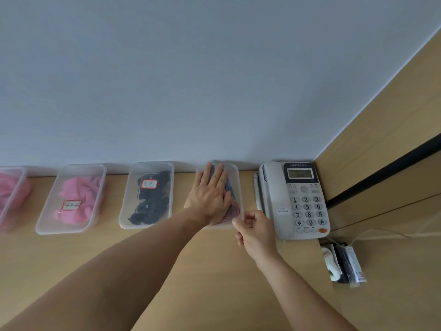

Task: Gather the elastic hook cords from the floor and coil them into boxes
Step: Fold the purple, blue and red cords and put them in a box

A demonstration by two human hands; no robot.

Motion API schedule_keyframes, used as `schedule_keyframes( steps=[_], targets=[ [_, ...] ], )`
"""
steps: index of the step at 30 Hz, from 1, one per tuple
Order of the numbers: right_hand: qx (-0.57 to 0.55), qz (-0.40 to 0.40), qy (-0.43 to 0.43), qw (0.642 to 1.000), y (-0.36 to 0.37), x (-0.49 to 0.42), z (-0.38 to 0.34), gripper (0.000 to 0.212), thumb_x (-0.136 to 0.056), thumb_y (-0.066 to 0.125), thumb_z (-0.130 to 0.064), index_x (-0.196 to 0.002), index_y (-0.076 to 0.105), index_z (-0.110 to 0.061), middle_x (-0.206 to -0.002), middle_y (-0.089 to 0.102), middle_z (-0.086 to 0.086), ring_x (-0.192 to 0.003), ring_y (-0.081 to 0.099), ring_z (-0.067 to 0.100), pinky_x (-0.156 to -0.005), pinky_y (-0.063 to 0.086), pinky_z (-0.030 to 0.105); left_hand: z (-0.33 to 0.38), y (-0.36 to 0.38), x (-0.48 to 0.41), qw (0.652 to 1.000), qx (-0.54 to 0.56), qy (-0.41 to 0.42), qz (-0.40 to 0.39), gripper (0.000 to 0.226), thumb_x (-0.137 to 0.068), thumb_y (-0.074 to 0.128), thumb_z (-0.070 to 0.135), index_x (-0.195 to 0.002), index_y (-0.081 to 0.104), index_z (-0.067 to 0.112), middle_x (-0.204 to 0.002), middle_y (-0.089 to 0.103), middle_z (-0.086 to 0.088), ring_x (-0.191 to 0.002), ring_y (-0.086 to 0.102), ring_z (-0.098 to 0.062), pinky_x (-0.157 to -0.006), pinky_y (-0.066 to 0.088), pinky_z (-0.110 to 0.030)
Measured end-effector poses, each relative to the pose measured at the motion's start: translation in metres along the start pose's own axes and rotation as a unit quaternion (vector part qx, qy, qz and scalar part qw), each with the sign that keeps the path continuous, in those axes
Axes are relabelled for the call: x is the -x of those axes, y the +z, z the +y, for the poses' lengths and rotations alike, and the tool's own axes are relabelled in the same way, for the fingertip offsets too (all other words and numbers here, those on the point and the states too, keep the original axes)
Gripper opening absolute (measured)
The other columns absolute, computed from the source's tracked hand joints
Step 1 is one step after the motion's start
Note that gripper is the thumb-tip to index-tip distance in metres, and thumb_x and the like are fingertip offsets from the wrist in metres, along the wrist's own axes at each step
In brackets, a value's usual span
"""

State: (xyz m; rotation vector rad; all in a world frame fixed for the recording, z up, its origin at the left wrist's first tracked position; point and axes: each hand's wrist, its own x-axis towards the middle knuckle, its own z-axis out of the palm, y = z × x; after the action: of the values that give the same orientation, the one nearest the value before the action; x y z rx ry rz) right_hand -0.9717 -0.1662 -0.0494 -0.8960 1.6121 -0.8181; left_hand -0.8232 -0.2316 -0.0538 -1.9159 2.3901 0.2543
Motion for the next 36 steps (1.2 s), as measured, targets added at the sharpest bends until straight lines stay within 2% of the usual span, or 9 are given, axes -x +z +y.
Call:
schedule_keyframes(
  steps=[6,8,11,17,20,26,30,33,36],
  targets=[
    [0.032,-0.015,-0.006,0.999,0.000,0.003,-0.003,0.024,-0.089,0.070,-0.018,-0.107,0.057,-0.008,-0.078,0.063,0.008,-0.047,0.058,0.010,-0.047,0.050,0.033,-0.003,-0.002,0.007,0.997,0.056,0.000,0.049,0.073,-0.101,0.014,0.052,-0.154,-0.014,0.010,-0.163,-0.021,-0.009,-0.147,-0.029,-0.023,-0.119,-0.018,-0.038],
    [0.116,0.006,-0.056,0.992,0.000,0.001,-0.005,0.031,-0.090,0.067,-0.021,-0.116,0.058,-0.008,-0.085,0.065,0.001,-0.065,0.065,0.015,-0.065,0.054,0.039,-0.005,0.001,0.014,0.996,0.056,-0.040,0.052,0.076,-0.100,0.011,0.054,-0.154,-0.012,0.008,-0.162,-0.020,-0.011,-0.147,-0.028,-0.025,-0.116,-0.020,-0.037],
    [0.218,0.019,-0.147,0.965,-0.001,-0.002,-0.012,0.038,-0.090,0.065,-0.022,-0.126,0.059,-0.009,-0.106,0.067,0.003,-0.090,0.064,0.018,-0.076,0.045,0.027,-0.006,0.006,0.018,0.994,0.072,-0.082,0.013,0.079,-0.098,0.008,0.058,-0.154,-0.013,0.006,-0.163,-0.017,-0.014,-0.149,-0.022,-0.025,-0.118,-0.016,-0.037],
    [0.219,0.012,-0.155,0.963,0.001,-0.008,-0.014,0.035,-0.088,0.067,-0.022,-0.120,0.064,-0.009,-0.092,0.070,0.012,-0.078,0.064,0.025,-0.077,0.049,0.034,-0.011,0.005,0.009,0.993,0.076,-0.079,0.038,0.081,-0.098,0.019,0.056,-0.156,0.002,0.002,-0.165,-0.004,-0.016,-0.152,-0.011,-0.026,-0.122,-0.004,-0.035],
    [0.196,-0.006,-0.132,0.972,0.002,-0.011,-0.016,0.039,-0.088,0.068,-0.022,-0.125,0.063,-0.012,-0.089,0.071,0.009,-0.077,0.067,0.025,-0.078,0.054,0.041,-0.012,0.005,0.008,0.993,0.088,-0.076,0.023,0.081,-0.099,0.018,0.056,-0.156,-0.002,0.003,-0.165,-0.009,-0.015,-0.151,-0.017,-0.025,-0.122,-0.006,-0.035],
    [0.182,-0.018,-0.122,0.976,0.001,-0.016,-0.018,0.034,-0.085,0.067,-0.017,-0.111,0.055,0.002,-0.078,0.065,0.020,-0.071,0.063,0.040,-0.068,0.053,0.053,-0.012,0.003,0.011,0.986,0.142,-0.076,0.029,0.085,-0.091,0.005,0.067,-0.153,-0.020,0.015,-0.160,-0.029,-0.005,-0.146,-0.032,-0.017,-0.121,-0.012,-0.036],
    [0.199,-0.023,-0.138,0.970,0.000,-0.018,-0.016,0.035,-0.084,0.067,-0.017,-0.112,0.057,0.001,-0.072,0.066,0.014,-0.069,0.062,0.032,-0.069,0.052,0.043,-0.007,0.008,0.020,0.986,0.131,-0.099,0.024,0.083,-0.090,0.000,0.065,-0.150,-0.022,0.012,-0.161,-0.026,-0.008,-0.146,-0.031,-0.019,-0.120,-0.014,-0.035],
    [0.229,-0.029,-0.144,0.962,0.000,-0.022,-0.018,0.044,-0.085,0.068,-0.018,-0.127,0.059,-0.010,-0.100,0.069,0.010,-0.091,0.065,0.025,-0.079,0.043,0.027,-0.006,0.009,0.019,0.987,0.127,-0.100,0.024,0.078,-0.100,0.013,0.056,-0.152,-0.015,0.005,-0.162,-0.022,-0.012,-0.146,-0.029,-0.022,-0.122,-0.014,-0.034],
    [0.256,-0.028,-0.181,0.949,0.000,-0.024,-0.019,0.046,-0.085,0.068,-0.016,-0.130,0.057,-0.012,-0.115,0.061,0.008,-0.103,0.058,0.023,-0.075,0.032,0.018,-0.008,0.007,0.020,0.986,0.136,-0.088,0.040,0.075,-0.104,0.024,0.047,-0.154,-0.007,0.001,-0.163,-0.018,-0.014,-0.146,-0.029,-0.022,-0.120,-0.017,-0.030]
  ],
)
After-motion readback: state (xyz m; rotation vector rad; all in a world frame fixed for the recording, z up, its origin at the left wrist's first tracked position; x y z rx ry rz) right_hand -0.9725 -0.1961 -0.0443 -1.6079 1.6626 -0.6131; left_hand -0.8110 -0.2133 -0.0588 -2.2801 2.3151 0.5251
